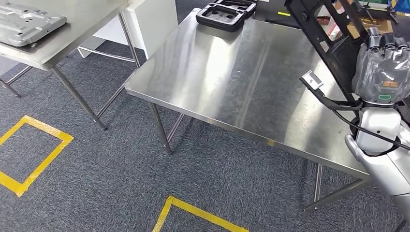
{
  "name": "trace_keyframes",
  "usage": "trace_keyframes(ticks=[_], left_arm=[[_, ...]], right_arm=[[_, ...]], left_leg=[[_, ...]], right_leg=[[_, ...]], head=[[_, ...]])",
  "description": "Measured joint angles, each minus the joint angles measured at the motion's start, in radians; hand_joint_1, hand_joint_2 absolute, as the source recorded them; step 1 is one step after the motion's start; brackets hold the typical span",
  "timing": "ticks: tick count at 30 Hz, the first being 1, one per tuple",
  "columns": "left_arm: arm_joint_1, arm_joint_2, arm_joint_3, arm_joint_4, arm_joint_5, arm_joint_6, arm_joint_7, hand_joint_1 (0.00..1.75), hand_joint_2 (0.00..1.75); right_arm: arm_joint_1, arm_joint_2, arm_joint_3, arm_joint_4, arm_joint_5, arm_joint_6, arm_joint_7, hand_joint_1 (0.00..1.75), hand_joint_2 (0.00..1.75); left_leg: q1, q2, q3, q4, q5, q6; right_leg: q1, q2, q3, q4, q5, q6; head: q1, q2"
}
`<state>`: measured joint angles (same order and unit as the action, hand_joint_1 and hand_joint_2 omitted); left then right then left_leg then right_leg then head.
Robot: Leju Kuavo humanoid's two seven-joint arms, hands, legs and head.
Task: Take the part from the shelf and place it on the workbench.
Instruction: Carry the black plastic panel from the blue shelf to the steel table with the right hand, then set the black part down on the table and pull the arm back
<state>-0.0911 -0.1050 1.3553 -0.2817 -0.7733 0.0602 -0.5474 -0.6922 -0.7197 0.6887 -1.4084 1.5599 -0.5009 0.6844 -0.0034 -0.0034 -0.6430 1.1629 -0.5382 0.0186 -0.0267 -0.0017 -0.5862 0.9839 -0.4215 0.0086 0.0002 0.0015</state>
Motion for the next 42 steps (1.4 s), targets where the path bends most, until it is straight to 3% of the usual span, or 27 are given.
trace_keyframes(ticks=[2, 3, 4, 6, 7, 9, 12, 14, 17, 18, 19, 20, 21, 22, 24, 26, 27, 29, 32, 33, 34, 35, 37, 39, 42], left_arm=[[0.0, 0.0, -0.001, 0.0, -0.001, -0.002, 0.0, 0.0, 1.75], [0.0, 0.0, -0.001, 0.001, -0.001, -0.004, 0.0, 0.0, 1.75], [0.0, 0.001, -0.002, 0.001, -0.001, -0.006, 0.0, 0.0, 1.75], [0.0, 0.002, -0.003, 0.001, -0.001, -0.009, 0.0, 0.0, 1.75], [-0.001, 0.004, -0.003, 0.001, -0.002, -0.009, 0.0, 0.0, 1.75], [-0.002, 0.007, -0.004, 0.002, -0.002, -0.01, 0.0, 0.0, 1.75], [-0.003, 0.008, -0.005, 0.002, -0.002, -0.01, 0.0, 0.0, 1.75], [-0.005, 0.008, -0.006, 0.002, -0.001, -0.01, 0.0, 0.0, 1.75], [-0.008, 0.007, -0.007, 0.002, 0.002, -0.01, 0.0, 0.0, 1.75], [-0.008, 0.007, -0.007, 0.002, 0.003, -0.01, 0.0, 0.0, 1.75], [-0.008, 0.006, -0.007, 0.002, 0.004, -0.01, 0.001, 0.0, 1.75], [-0.008, 0.006, -0.007, 0.002, 0.005, -0.011, 0.001, 0.0, 1.75], [-0.008, 0.006, -0.007, 0.002, 0.006, -0.011, 0.001, 0.0, 1.75], [-0.008, 0.005, -0.007, 0.002, 0.006, -0.012, 0.001, 0.0, 1.75], [-0.009, 0.006, -0.008, 0.002, 0.007, -0.012, 0.001, 0.0, 1.75], [-0.01, 0.007, -0.008, 0.002, 0.007, -0.012, 0.001, 0.0, 1.75], [-0.01, 0.007, -0.008, 0.002, 0.007, -0.012, 0.001, 0.0, 1.75], [-0.011, 0.007, -0.008, 0.002, 0.007, -0.013, 0.001, 0.0, 1.75], [-0.011, 0.007, -0.008, 0.003, 0.007, -0.013, 0.001, 0.0, 1.75], [-0.01, 0.007, -0.008, 0.003, 0.008, -0.013, 0.001, 0.0, 1.75], [-0.01, 0.007, -0.008, 0.003, 0.008, -0.014, 0.001, 0.0, 1.75], [-0.01, 0.007, -0.008, 0.003, 0.009, -0.015, 0.001, 0.0, 1.75], [-0.01, 0.008, -0.008, 0.003, 0.01, -0.015, 0.002, 0.0, 1.75], [-0.011, 0.009, -0.008, 0.003, 0.011, -0.015, 0.003, 0.0, 1.75], [-0.011, 0.009, -0.008, 0.002, 0.015, -0.015, 0.004, 0.0, 1.75]], right_arm=[[0.011, 0.0, -0.006, 0.0, 0.0, 0.007, 0.0, 1.75, 1.75], [0.018, 0.0, -0.008, 0.0, 0.0, 0.011, 0.0, 1.75, 1.75], [0.026, 0.0, -0.012, 0.0, 0.0, 0.015, 0.0, 1.75, 1.75], [0.035, -0.001, -0.019, 0.0, 0.0, 0.019, 0.0, 1.75, 1.75], [0.037, -0.002, -0.022, -0.001, 0.0, 0.02, 0.0, 1.75, 1.75], [0.042, -0.004, -0.027, -0.002, 0.0, 0.024, 0.0, 1.75, 1.75], [0.06, -0.009, -0.039, -0.003, 0.0, 0.032, 0.0, 1.75, 1.75], [0.067, -0.011, -0.046, -0.003, 0.0, 0.035, 0.0, 1.75, 1.75], [0.083, -0.01, -0.05, -0.002, 0.0, 0.035, 0.0, 1.75, 1.75], [0.089, -0.009, -0.05, -0.002, 0.0, 0.036, 0.0, 1.75, 1.75], [0.094, -0.008, -0.049, -0.002, 0.0, 0.037, 0.0, 1.75, 1.75], [0.096, -0.007, -0.049, -0.002, 0.0, 0.037, 0.0, 1.75, 1.75], [0.097, -0.007, -0.049, -0.002, 0.0, 0.037, 0.0, 1.75, 1.75], [0.097, -0.006, -0.049, -0.001, 0.0, 0.037, 0.0, 1.75, 1.75], [0.096, -0.004, -0.048, 0.0, 0.0, 0.039, 0.0, 1.75, 1.75], [0.096, -0.002, -0.048, 0.0, 0.0, 0.04, 0.0, 1.75, 1.75], [0.096, -0.001, -0.048, 0.0, 0.0, 0.04, 0.0, 1.75, 1.75], [0.095, 0.001, -0.05, 0.0, 0.0, 0.04, 0.0, 1.75, 1.75], [0.094, 0.006, -0.049, 0.001, 0.0, 0.04, 0.0, 1.75, 1.75], [0.094, 0.009, -0.048, 0.002, 0.0, 0.039, 0.0, 1.75, 1.75], [0.095, 0.012, -0.047, 0.004, 0.0, 0.038, 0.0, 1.75, 1.75], [0.095, 0.015, -0.045, 0.007, 0.0, 0.037, 0.0, 1.75, 1.75], [0.094, 0.022, -0.042, 0.015, 0.0, 0.034, 0.0, 1.75, 1.75], [0.09, 0.031, -0.037, 0.027, 0.0, 0.032, 0.0, 1.75, 1.75], [0.085, 0.043, -0.031, 0.047, 0.0, 0.03, 0.0, 1.75, 1.75]], left_leg=[[0.005, 0.0, -0.079, 0.113, -0.036, -0.007], [0.007, 0.0, -0.101, 0.128, -0.031, -0.008], [0.007, 0.001, -0.103, 0.105, -0.006, -0.006], [0.006, 0.0, -0.06, -0.025, 0.086, 0.006], [0.003, 0.0, -0.035, -0.09, 0.114, 0.014], [-0.003, 0.0, -0.005, -0.159, 0.131, 0.028], [-0.005, 0.0, 0.023, -0.175, 0.129, 0.047], [-0.004, -0.002, 0.043, -0.181, 0.129, 0.057], [-0.005, -0.003, 0.054, -0.182, 0.117, 0.063], [-0.005, -0.004, 0.059, -0.181, 0.111, 0.062], [-0.006, -0.006, 0.065, -0.181, 0.106, 0.061], [-0.006, -0.007, 0.072, -0.181, 0.1, 0.059], [-0.006, -0.008, 0.08, -0.181, 0.093, 0.055], [-0.006, -0.009, 0.088, -0.18, 0.086, 0.05], [-0.009, -0.009, 0.096, -0.179, 0.074, 0.038], [-0.01, -0.007, 0.099, -0.173, 0.069, 0.029], [-0.01, -0.006, 0.097, -0.163, 0.066, 0.025], [-0.005, -0.004, 0.062, -0.095, 0.045, 0.014], [0.005, -0.003, -0.058, 0.088, -0.022, -0.004], [0.009, -0.003, -0.087, 0.115, -0.028, -0.007], [0.012, -0.001, -0.098, 0.106, -0.012, -0.01], [0.014, 0.0, -0.088, 0.06, 0.024, -0.009], [0.014, 0.001, -0.035, -0.08, 0.108, -0.003], [0.009, 0.0, 0.001, -0.159, 0.127, 0.008], [0.004, -0.001, 0.02, -0.169, 0.126, 0.026]], right_leg=[[0.002, 0.002, 0.01, 0.0, -0.01, -0.005], [0.003, 0.003, 0.016, 0.0, -0.016, -0.005], [0.004, 0.004, 0.023, 0.0, -0.022, -0.004], [0.004, 0.005, 0.041, -0.001, -0.035, 0.001], [0.006, 0.006, 0.048, -0.001, -0.042, 0.005], [0.011, 0.009, 0.056, 0.0, -0.05, 0.016], [0.016, 0.01, 0.059, 0.019, -0.057, 0.035], [0.014, 0.009, 0.024, 0.087, -0.081, 0.035], [0.01, 0.008, -0.092, 0.262, -0.137, 0.036], [0.01, 0.008, -0.116, 0.283, -0.142, 0.04], [0.009, 0.008, -0.122, 0.267, -0.129, 0.047], [0.008, 0.007, -0.108, 0.214, -0.097, 0.057], [0.006, 0.006, -0.082, 0.139, -0.054, 0.067], [0.008, 0.003, -0.059, 0.072, -0.023, 0.069], [0.014, -0.002, -0.027, -0.001, 0.004, 0.051], [0.016, -0.001, -0.019, -0.004, 0.005, 0.023], [0.013, 0.001, -0.013, -0.006, 0.009, 0.016], [0.006, 0.002, 0.002, -0.008, 0.005, 0.001], [0.008, 0.002, 0.015, -0.009, -0.008, -0.014], [0.008, 0.002, 0.019, -0.008, -0.013, -0.015], [0.008, 0.003, 0.024, -0.008, -0.017, -0.014], [0.008, 0.004, 0.031, -0.008, -0.023, -0.012], [0.009, 0.005, 0.048, -0.008, -0.035, -0.005], [0.012, 0.006, 0.056, -0.009, -0.045, 0.005], [0.017, 0.006, 0.058, -0.011, -0.058, 0.024]], head=[[-0.001, 0.0], [-0.002, 0.0], [-0.002, 0.0], [-0.002, 0.0], [-0.002, 0.0], [-0.002, 0.0], [-0.002, 0.0], [0.001, 0.0], [0.002, 0.0], [0.002, 0.0], [0.002, 0.0], [0.002, 0.0], [0.003, 0.0], [0.003, 0.0], [0.005, 0.0], [0.005, 0.0], [0.004, 0.0], [-0.001, 0.0], [-0.003, 0.0], [-0.003, 0.0], [-0.003, 0.0], [-0.003, 0.0], [-0.003, 0.0], [-0.003, 0.0], [-0.003, 0.0]])
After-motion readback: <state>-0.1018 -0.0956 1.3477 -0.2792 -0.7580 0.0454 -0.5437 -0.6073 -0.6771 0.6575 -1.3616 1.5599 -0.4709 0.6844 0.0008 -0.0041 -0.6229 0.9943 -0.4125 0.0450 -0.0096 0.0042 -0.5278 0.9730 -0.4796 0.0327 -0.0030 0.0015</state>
